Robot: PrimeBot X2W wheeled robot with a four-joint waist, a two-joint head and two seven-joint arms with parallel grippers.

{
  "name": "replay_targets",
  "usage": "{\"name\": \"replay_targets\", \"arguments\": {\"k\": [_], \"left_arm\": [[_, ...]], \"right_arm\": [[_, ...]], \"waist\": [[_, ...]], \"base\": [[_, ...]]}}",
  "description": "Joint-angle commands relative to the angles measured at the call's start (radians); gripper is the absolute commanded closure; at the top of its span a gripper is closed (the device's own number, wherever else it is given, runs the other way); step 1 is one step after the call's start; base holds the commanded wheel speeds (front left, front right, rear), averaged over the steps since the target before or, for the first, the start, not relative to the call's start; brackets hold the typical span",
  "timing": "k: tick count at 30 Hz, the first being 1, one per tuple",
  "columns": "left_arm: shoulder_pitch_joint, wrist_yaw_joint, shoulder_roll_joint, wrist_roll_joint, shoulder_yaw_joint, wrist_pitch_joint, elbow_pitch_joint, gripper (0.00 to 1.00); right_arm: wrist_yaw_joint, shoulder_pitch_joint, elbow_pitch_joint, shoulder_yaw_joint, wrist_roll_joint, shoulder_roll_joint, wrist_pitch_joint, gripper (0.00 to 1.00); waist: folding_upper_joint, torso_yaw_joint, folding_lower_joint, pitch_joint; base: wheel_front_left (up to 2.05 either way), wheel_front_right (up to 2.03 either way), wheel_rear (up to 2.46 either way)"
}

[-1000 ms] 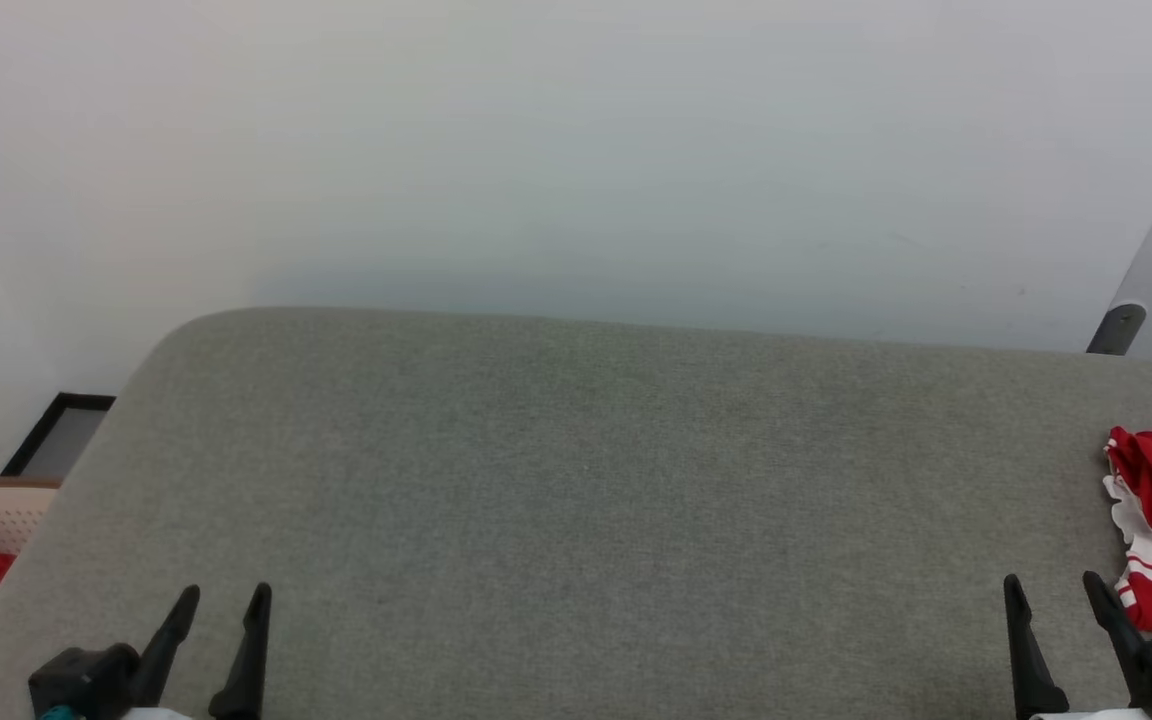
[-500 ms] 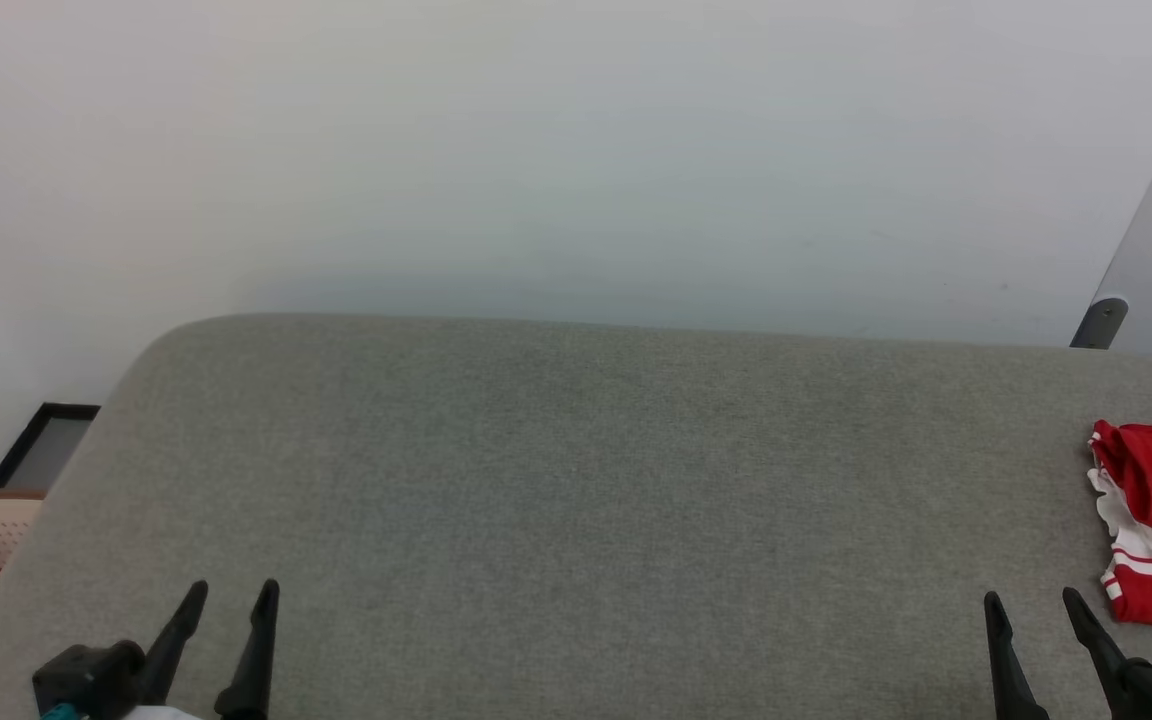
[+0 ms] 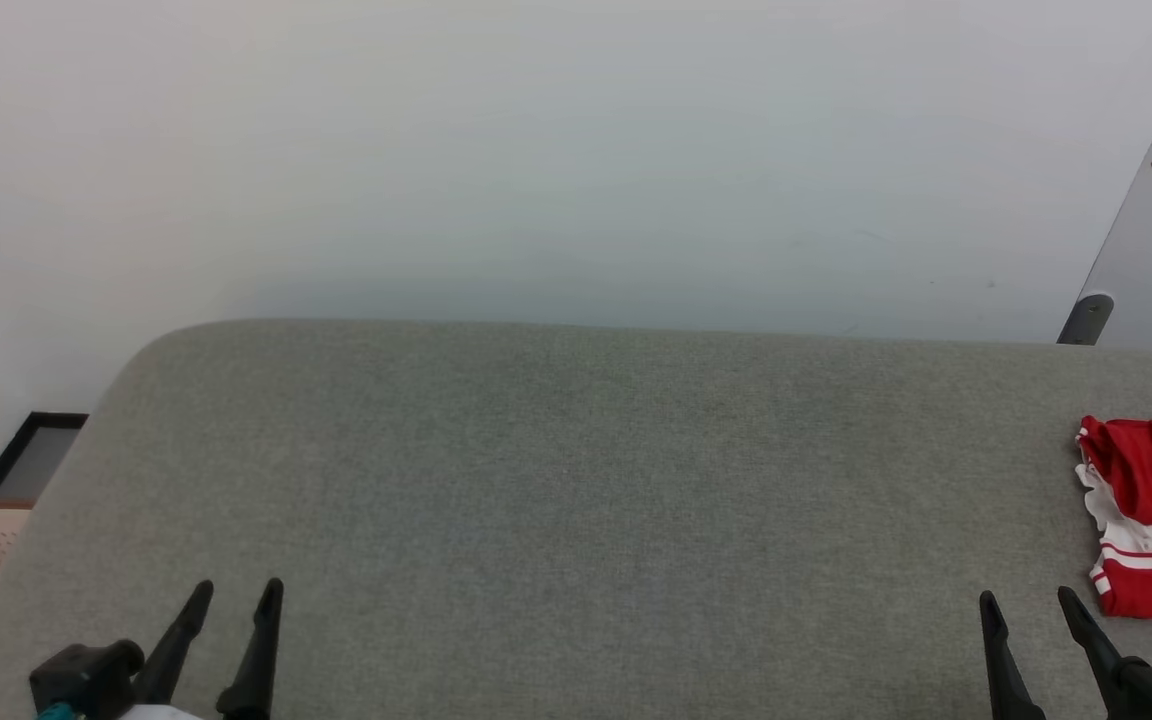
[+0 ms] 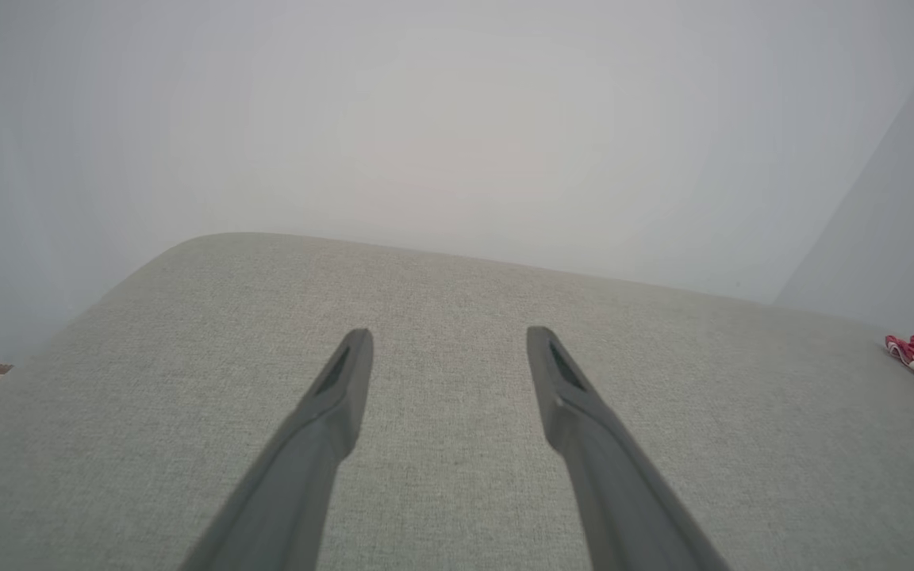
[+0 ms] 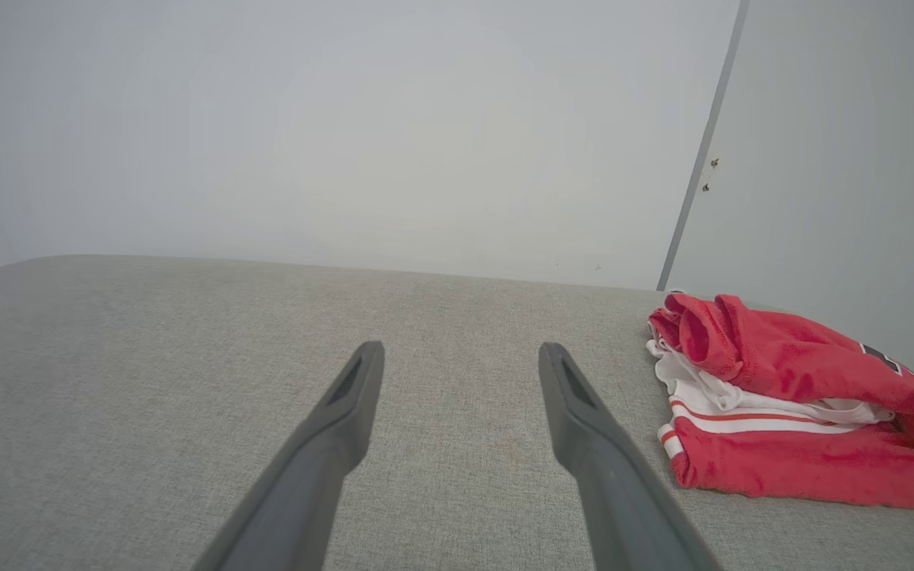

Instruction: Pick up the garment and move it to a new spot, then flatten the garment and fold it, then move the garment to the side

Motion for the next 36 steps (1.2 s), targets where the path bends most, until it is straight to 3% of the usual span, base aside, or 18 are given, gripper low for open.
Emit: {"name": "replay_targets", "arguments": {"k": [1,2,9,36], "left_arm": [[-0.002,-0.003,0.003,-0.012,0.001,0.001,-0.004,0.0],[0.0,0.0,-0.001,-0.01,0.002,0.0,-0.002,1.0],[0.038,0.0,-0.049,-0.022,-0.013,0.005,0.04,1.0],[-0.017,-0.001,-0.153,-0.353,0.081,0.13,0.004,1.0]], "right_arm": [[-0.001,0.006,-0.003,0.001,0.002,0.0,0.003,0.0],[0.0,0.0,0.0,0.001,0.0,0.0,0.0,1.0],[0.0,0.019,0.055,0.001,0.018,0.012,0.009,1.0],[0.0,-0.056,0.048,-0.014,0.52,0.024,0.119,1.0]], "waist": [[0.0,-0.001,0.0,-0.001],[0.0,-0.001,0.0,-0.001],[0.0,-0.002,0.0,0.0],[0.0,-0.021,0.0,0.027]], "base": [[0.0,0.0,0.0],[0.0,0.0,0.0],[0.0,0.0,0.0],[0.0,0.0,0.0]]}}
